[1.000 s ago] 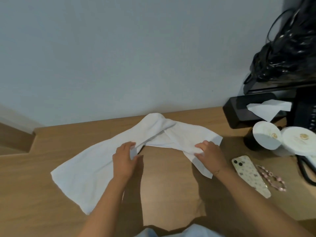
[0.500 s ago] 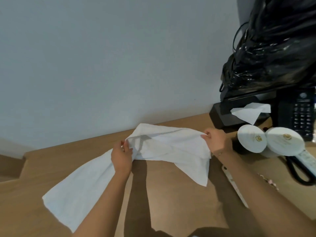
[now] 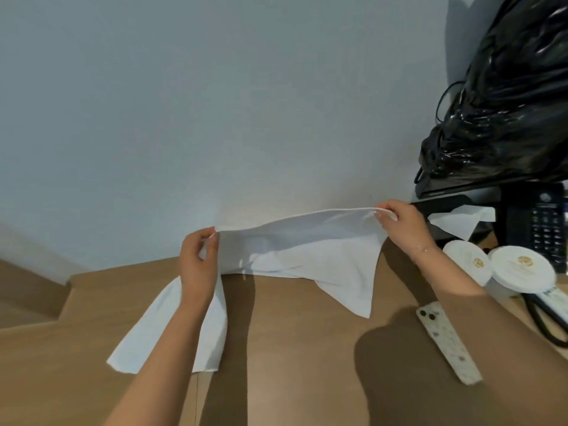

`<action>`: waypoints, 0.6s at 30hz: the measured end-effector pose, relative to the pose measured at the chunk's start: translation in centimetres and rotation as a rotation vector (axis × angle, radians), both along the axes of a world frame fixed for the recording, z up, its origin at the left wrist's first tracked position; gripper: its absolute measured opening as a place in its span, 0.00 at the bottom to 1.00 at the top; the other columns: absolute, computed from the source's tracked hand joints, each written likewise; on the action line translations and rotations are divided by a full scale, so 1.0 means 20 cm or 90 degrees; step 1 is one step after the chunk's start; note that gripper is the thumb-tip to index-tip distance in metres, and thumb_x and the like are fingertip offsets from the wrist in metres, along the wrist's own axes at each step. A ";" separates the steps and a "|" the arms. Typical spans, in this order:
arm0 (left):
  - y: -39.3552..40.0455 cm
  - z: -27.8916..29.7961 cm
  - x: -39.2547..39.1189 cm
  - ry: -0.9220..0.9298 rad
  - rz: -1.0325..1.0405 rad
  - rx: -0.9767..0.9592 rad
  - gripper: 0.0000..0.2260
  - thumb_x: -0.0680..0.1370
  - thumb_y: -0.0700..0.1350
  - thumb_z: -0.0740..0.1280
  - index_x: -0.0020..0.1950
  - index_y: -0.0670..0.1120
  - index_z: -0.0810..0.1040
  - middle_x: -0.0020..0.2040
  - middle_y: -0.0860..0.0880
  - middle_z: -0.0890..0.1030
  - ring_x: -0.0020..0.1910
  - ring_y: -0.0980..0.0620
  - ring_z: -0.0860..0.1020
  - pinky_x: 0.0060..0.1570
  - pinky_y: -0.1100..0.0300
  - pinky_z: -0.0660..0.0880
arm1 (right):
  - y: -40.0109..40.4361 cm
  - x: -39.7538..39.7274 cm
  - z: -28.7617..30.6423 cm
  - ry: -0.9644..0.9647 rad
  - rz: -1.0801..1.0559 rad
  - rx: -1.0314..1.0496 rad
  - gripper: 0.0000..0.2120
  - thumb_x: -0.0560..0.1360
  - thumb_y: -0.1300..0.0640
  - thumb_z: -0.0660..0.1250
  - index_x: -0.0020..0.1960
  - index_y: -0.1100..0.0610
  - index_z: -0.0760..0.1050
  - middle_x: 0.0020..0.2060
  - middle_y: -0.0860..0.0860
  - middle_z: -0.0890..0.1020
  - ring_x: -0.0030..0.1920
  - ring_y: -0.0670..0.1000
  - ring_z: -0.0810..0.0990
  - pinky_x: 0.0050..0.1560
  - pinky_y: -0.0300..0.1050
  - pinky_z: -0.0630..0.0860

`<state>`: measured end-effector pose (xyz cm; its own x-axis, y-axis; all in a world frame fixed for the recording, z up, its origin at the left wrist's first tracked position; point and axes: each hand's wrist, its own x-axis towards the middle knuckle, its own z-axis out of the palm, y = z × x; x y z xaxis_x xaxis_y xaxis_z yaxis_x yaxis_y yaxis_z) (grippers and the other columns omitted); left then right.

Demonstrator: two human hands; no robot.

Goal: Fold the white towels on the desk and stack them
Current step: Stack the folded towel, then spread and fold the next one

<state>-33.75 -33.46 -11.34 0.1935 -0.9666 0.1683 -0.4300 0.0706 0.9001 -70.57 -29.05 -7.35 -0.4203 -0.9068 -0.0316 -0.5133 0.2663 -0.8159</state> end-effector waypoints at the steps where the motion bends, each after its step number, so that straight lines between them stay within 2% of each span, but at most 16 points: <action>1: 0.06 -0.06 0.01 0.014 -0.006 -0.001 0.08 0.82 0.48 0.64 0.58 0.48 0.79 0.56 0.52 0.79 0.57 0.54 0.78 0.60 0.55 0.74 | 0.06 0.04 -0.05 0.008 0.001 0.009 0.05 0.79 0.61 0.63 0.49 0.58 0.77 0.44 0.52 0.79 0.44 0.50 0.77 0.41 0.42 0.70; 3: 0.18 -0.20 0.00 0.032 -0.011 0.004 0.06 0.82 0.48 0.64 0.57 0.51 0.78 0.55 0.54 0.79 0.56 0.58 0.77 0.59 0.58 0.73 | 0.19 0.14 -0.19 0.002 0.012 0.054 0.05 0.81 0.56 0.62 0.53 0.54 0.76 0.45 0.48 0.79 0.44 0.44 0.76 0.40 0.36 0.69; 5: 0.29 -0.36 -0.03 0.029 -0.024 0.027 0.05 0.82 0.46 0.64 0.55 0.53 0.77 0.53 0.56 0.78 0.55 0.61 0.76 0.56 0.62 0.72 | 0.31 0.25 -0.38 0.013 0.018 0.083 0.07 0.81 0.56 0.62 0.56 0.55 0.75 0.47 0.48 0.78 0.49 0.47 0.77 0.45 0.35 0.71; 7: 0.37 -0.49 -0.06 0.017 -0.038 0.038 0.07 0.81 0.44 0.64 0.52 0.57 0.75 0.50 0.57 0.77 0.53 0.61 0.75 0.53 0.67 0.70 | 0.39 0.32 -0.57 0.093 0.061 0.061 0.07 0.81 0.58 0.62 0.55 0.57 0.77 0.49 0.49 0.78 0.52 0.50 0.77 0.48 0.33 0.70; 9: 0.41 -0.61 -0.07 0.015 -0.026 0.046 0.10 0.81 0.42 0.64 0.49 0.59 0.74 0.49 0.58 0.77 0.51 0.61 0.75 0.50 0.70 0.68 | 0.42 0.34 -0.73 0.160 0.158 0.069 0.06 0.80 0.61 0.63 0.54 0.57 0.78 0.52 0.49 0.77 0.55 0.50 0.75 0.54 0.35 0.69; 12: 0.39 -0.76 -0.04 0.008 -0.027 0.018 0.08 0.79 0.44 0.67 0.48 0.58 0.75 0.48 0.59 0.78 0.50 0.60 0.76 0.49 0.70 0.70 | 0.38 0.29 -0.89 0.203 0.246 0.037 0.06 0.77 0.59 0.66 0.51 0.49 0.76 0.55 0.43 0.72 0.59 0.41 0.69 0.58 0.30 0.64; 15: 0.36 -0.88 -0.02 -0.011 -0.043 -0.047 0.05 0.75 0.49 0.72 0.46 0.56 0.77 0.47 0.59 0.80 0.48 0.62 0.78 0.46 0.75 0.69 | 0.31 0.24 -1.02 0.254 0.246 -0.083 0.05 0.76 0.59 0.68 0.49 0.50 0.76 0.52 0.43 0.72 0.56 0.41 0.69 0.57 0.28 0.64; 18: 0.35 -0.92 -0.02 -0.012 -0.038 -0.095 0.06 0.74 0.52 0.74 0.44 0.55 0.78 0.44 0.60 0.81 0.45 0.63 0.79 0.45 0.73 0.71 | 0.26 0.18 -1.04 0.340 0.255 -0.139 0.05 0.73 0.58 0.72 0.43 0.54 0.75 0.46 0.46 0.75 0.49 0.47 0.72 0.48 0.35 0.68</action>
<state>-34.19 -26.43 -29.72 0.1316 -0.9404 0.3137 -0.4384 0.2286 0.8692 -66.93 -23.93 -28.15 0.0404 -0.9570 0.2871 -0.8828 -0.1688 -0.4385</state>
